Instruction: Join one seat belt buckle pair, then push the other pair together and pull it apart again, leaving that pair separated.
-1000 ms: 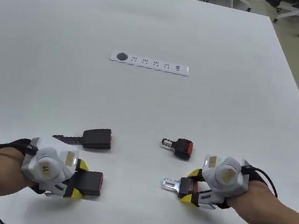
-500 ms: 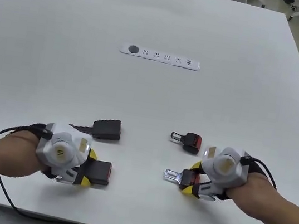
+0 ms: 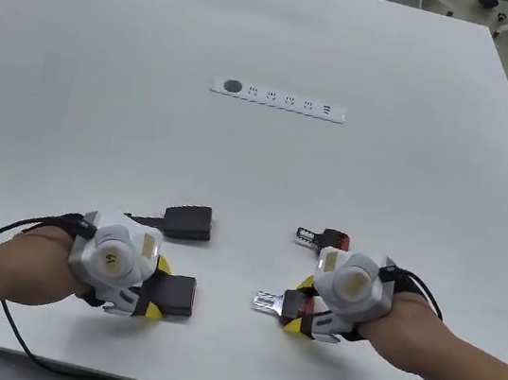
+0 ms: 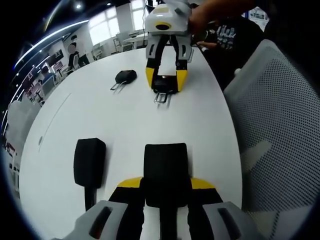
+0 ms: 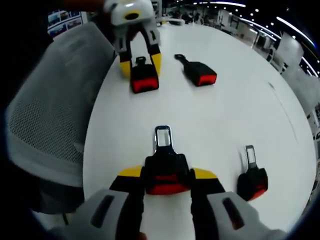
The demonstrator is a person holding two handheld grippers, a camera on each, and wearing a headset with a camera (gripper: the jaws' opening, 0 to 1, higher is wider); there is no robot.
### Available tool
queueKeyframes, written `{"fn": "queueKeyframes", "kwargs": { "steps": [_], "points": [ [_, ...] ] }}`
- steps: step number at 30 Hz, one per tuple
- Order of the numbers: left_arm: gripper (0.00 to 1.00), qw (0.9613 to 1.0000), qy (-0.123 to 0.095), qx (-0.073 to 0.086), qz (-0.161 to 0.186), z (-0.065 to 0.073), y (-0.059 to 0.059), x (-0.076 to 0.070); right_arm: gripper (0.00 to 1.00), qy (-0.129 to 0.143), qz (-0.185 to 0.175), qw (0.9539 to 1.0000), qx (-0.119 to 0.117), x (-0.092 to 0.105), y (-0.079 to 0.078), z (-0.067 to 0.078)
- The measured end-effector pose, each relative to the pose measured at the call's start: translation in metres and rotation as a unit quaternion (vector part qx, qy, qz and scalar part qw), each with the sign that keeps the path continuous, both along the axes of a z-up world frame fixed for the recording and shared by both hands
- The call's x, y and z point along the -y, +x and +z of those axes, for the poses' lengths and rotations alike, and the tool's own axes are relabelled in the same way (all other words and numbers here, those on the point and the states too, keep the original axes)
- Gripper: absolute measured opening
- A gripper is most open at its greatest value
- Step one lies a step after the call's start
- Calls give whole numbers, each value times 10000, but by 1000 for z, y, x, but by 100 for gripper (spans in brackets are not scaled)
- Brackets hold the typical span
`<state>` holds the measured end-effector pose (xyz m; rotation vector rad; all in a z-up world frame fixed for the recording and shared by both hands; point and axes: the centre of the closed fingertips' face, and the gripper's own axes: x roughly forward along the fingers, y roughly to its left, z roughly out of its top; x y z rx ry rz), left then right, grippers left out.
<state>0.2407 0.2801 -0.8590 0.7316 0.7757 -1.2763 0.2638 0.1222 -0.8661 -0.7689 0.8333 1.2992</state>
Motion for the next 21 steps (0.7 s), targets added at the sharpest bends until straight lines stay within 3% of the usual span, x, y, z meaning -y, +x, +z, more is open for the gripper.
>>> {"fn": "queueKeyframes", "kwargs": {
  "steps": [14, 21],
  "points": [
    [34, 10000, -22, -79, -2, 0, 0, 0, 36, 192, 303, 9993, 47, -59, -18, 1],
    [34, 9998, -101, -140, 34, -1, 0, 0, 36, 183, 280, 9994, 74, -74, -14, 1]
  ]
}}
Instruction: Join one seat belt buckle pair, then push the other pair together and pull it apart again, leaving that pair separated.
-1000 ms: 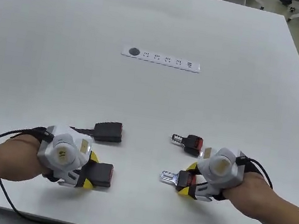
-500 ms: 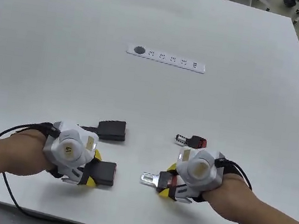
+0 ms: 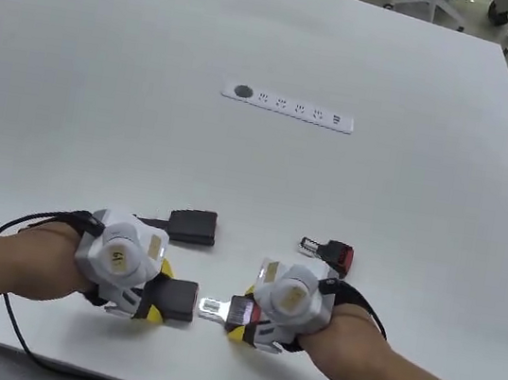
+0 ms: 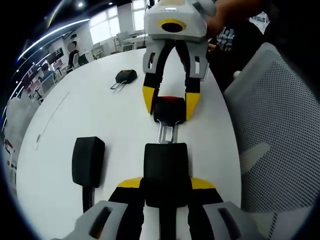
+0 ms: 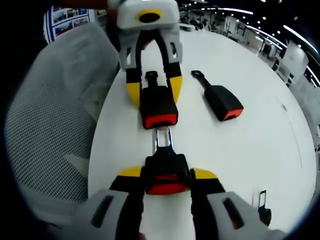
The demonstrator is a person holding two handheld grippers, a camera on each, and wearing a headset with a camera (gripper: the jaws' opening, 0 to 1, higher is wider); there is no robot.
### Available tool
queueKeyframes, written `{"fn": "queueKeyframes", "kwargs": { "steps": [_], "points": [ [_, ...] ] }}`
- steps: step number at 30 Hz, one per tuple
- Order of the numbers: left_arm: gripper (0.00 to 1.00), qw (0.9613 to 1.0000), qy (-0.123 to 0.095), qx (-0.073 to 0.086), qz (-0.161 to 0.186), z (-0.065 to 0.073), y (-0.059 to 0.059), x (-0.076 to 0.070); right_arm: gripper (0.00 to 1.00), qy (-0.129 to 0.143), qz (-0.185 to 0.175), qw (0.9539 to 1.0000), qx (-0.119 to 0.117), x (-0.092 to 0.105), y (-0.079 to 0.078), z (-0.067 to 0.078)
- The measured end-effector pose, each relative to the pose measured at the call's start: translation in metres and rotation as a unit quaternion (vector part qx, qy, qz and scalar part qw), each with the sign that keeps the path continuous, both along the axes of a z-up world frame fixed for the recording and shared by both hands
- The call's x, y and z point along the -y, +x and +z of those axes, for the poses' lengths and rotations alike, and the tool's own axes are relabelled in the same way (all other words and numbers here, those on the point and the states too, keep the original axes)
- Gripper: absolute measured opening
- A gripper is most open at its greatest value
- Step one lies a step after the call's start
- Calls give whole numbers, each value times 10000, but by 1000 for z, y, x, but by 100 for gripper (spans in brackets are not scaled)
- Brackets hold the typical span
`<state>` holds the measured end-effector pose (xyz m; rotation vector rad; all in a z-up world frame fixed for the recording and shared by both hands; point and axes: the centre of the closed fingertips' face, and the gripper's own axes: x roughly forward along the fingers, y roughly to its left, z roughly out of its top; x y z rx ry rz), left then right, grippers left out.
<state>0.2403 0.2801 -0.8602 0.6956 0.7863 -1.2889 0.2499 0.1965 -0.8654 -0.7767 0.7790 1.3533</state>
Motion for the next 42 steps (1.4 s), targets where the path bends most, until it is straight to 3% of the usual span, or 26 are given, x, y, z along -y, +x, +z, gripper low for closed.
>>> {"fn": "queueKeyframes", "kwargs": {
  "steps": [12, 19, 42],
  "points": [
    [34, 10000, 27, 8, -20, 0, 1, 1, 36, -29, 102, 9999, -7, -5, 1, -1],
    [34, 10000, 64, -15, -65, 0, 2, 1, 36, -28, 290, 9994, 203, -15, -1, 1],
    [34, 9999, 41, -87, -50, 0, 1, -1, 35, -63, 306, 9994, 139, -29, -1, 3]
  ]
}}
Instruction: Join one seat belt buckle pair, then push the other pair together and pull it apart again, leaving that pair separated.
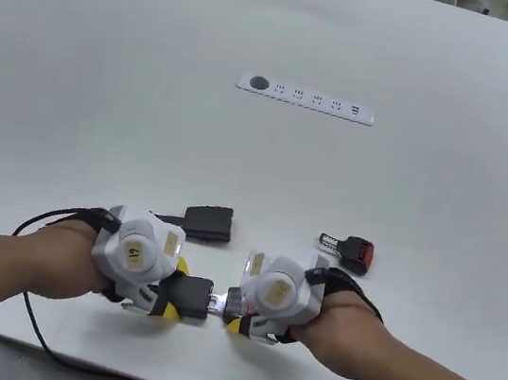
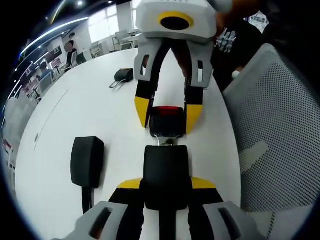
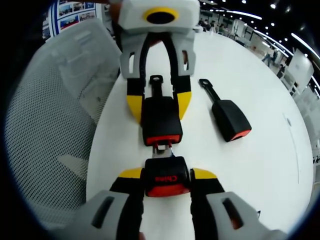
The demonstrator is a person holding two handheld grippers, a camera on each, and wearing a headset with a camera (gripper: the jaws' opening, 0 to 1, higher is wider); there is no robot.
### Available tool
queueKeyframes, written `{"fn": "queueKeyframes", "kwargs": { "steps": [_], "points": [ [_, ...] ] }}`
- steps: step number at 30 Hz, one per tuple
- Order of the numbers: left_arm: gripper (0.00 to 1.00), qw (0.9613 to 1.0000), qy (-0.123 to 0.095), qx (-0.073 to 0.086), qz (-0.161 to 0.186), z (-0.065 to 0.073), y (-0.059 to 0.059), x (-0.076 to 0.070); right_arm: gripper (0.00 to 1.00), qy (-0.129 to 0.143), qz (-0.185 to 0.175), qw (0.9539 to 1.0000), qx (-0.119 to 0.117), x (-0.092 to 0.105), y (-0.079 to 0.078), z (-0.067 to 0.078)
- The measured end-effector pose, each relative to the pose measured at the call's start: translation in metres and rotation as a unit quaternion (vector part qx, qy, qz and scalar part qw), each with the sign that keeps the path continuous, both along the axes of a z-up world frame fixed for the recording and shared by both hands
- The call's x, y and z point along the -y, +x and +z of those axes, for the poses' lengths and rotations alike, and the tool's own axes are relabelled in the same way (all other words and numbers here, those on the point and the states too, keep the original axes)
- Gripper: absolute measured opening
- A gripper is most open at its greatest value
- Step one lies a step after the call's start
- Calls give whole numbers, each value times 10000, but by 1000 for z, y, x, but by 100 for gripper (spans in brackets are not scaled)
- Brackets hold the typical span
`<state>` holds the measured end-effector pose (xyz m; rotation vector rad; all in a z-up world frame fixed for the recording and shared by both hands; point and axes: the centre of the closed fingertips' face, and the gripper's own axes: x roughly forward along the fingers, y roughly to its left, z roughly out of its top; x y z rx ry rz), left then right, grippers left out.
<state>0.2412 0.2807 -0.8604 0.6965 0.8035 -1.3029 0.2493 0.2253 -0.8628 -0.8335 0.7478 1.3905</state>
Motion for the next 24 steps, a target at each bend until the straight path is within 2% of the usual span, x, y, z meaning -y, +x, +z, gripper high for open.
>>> {"fn": "queueKeyframes", "kwargs": {
  "steps": [8, 24],
  "points": [
    [34, 10000, -10, 20, -15, 0, 0, 0, 34, 110, 104, 9999, 46, -17, -4, 2],
    [34, 10000, -85, 49, -7, -1, -1, 0, 34, 174, 175, 9997, 28, -25, -8, 3]
  ]
}}
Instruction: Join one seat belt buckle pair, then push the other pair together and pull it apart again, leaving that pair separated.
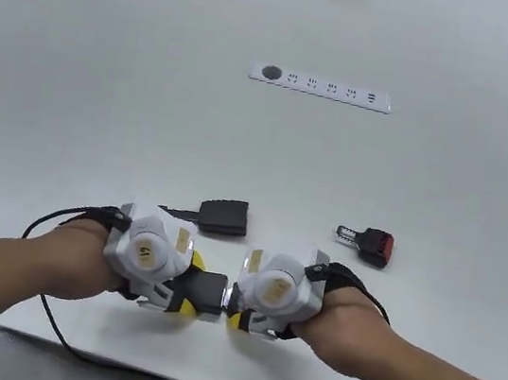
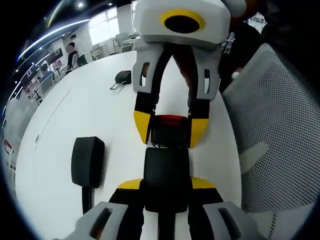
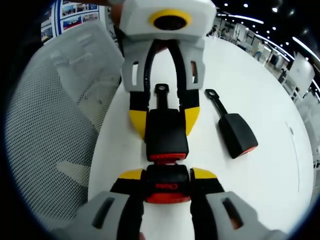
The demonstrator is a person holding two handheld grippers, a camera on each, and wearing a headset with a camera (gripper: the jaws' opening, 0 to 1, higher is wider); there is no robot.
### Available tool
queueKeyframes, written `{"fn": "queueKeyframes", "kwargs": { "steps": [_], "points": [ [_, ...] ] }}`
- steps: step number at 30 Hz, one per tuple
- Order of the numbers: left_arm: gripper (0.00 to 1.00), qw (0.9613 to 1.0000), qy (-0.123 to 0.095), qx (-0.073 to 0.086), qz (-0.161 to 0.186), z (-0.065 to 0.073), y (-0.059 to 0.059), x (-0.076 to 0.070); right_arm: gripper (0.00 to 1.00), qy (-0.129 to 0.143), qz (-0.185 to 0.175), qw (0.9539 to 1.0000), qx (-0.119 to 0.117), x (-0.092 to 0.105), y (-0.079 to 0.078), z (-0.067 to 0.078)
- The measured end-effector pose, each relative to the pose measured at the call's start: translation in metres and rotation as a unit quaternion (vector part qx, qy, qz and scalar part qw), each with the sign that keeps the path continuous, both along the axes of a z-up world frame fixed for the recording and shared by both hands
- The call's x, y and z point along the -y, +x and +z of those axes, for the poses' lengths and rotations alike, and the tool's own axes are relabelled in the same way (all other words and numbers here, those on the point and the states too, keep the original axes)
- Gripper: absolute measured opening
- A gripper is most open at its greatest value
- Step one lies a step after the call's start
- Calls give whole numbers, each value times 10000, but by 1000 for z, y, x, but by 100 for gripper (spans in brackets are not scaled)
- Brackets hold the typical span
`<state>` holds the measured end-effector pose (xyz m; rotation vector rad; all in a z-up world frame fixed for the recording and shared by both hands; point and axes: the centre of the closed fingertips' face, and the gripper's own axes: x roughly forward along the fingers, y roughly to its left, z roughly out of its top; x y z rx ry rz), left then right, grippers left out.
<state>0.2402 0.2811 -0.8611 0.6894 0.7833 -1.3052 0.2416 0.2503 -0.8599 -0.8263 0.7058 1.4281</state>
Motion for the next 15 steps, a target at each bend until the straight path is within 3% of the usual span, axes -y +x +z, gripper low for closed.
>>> {"fn": "queueKeyframes", "kwargs": {
  "steps": [12, 15],
  "points": [
    [34, 10000, -48, -4, -69, 0, 0, 1, 34, 37, 131, 9999, -68, 4, -2, -1],
    [34, 9999, -83, 22, -103, 1, 0, 1, 34, 153, 220, 9996, -129, 5, -1, -1]
  ]
}}
